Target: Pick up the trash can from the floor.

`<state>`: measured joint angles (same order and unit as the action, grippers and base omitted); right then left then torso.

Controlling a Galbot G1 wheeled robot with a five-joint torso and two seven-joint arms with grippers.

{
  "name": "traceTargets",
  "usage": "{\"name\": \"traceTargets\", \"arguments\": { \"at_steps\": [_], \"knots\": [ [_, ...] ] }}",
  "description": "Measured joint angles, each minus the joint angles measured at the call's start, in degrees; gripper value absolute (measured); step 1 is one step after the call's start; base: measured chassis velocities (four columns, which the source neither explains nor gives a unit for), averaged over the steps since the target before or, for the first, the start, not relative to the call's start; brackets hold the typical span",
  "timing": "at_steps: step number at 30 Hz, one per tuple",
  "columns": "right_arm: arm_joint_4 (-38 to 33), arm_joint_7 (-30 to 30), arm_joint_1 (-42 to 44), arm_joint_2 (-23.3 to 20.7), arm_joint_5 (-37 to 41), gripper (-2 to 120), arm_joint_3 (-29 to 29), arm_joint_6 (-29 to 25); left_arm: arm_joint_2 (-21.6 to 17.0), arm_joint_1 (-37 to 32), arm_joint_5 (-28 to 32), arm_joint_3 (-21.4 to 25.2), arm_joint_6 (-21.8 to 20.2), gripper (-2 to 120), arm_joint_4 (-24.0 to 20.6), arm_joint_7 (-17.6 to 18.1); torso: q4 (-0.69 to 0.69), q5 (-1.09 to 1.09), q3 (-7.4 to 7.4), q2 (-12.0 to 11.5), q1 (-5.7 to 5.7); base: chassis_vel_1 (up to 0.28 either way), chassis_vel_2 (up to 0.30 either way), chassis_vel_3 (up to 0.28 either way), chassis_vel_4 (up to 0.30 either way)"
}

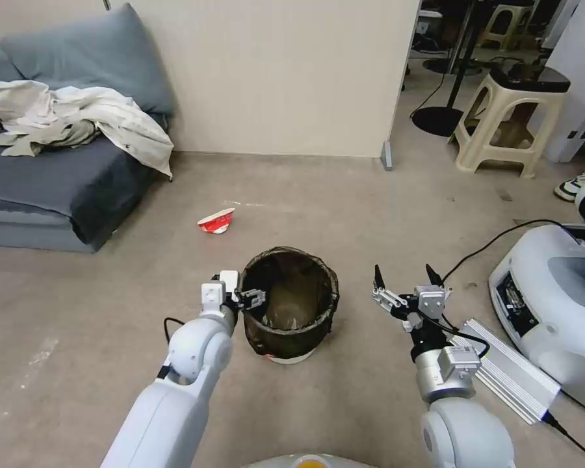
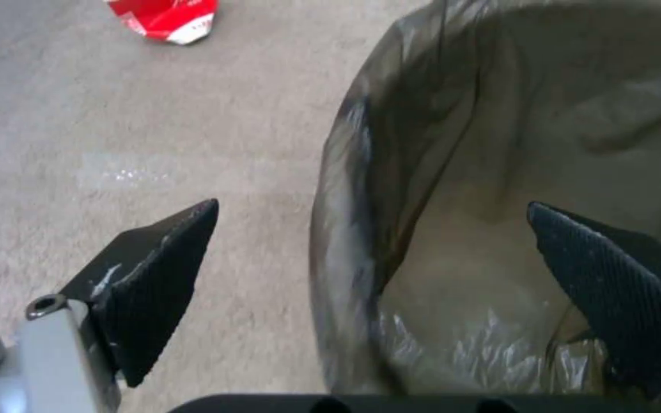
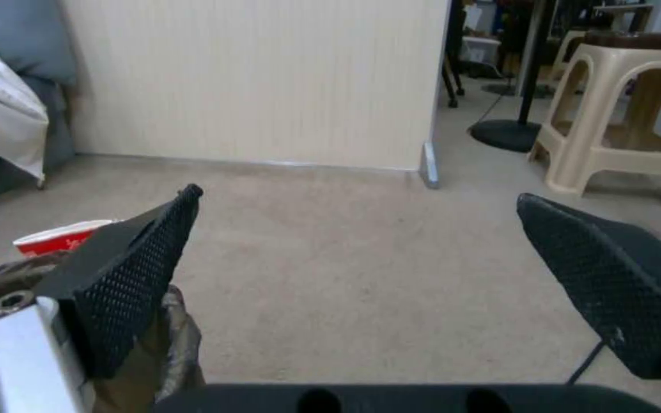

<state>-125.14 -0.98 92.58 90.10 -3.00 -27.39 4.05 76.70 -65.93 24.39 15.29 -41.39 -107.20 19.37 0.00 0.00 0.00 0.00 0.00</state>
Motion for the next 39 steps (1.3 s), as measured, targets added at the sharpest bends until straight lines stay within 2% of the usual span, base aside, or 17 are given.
{"name": "traceTargets", "arguments": {
  "at_steps": [9, 17, 29, 39],
  "knots": [
    [0.4, 0.0, 0.3, 0.0, -0.1, 100, -0.1, -0.2, 0.2, 4.8, 2.0, -1.5, -0.3, 100, 4.6, 1.1, 0.0, 0.0, 0.0, 0.0, 0.0, 0.0, 0.0, 0.0, 0.0],
    [0.8, 0.0, 0.3, 0.1, -0.1, 100, -0.3, -0.2, 0.2, 6.4, 2.5, -1.6, -0.4, 100, 7.7, 1.0, 0.0, 0.0, 0.0, 0.0, 0.01, 0.0, 0.0, 0.0, 0.0],
    [1.2, -0.1, 0.2, 0.1, -0.1, 100, -0.3, -0.3, 0.2, 6.9, 3.2, -0.7, -0.7, 100, 10.3, -0.1, 0.01, 0.02, -0.01, 0.0, 0.0, 0.0, 0.0, 0.0, 0.0],
    [1.4, -0.2, 0.1, 0.1, -0.1, 100, -0.3, -0.3, 0.3, 6.7, 3.0, -0.7, -0.6, 98, 10.7, -0.5, 0.01, 0.02, -0.01, 0.0, 0.0, 0.0, 0.0, 0.0, 0.0]
  ]
}}
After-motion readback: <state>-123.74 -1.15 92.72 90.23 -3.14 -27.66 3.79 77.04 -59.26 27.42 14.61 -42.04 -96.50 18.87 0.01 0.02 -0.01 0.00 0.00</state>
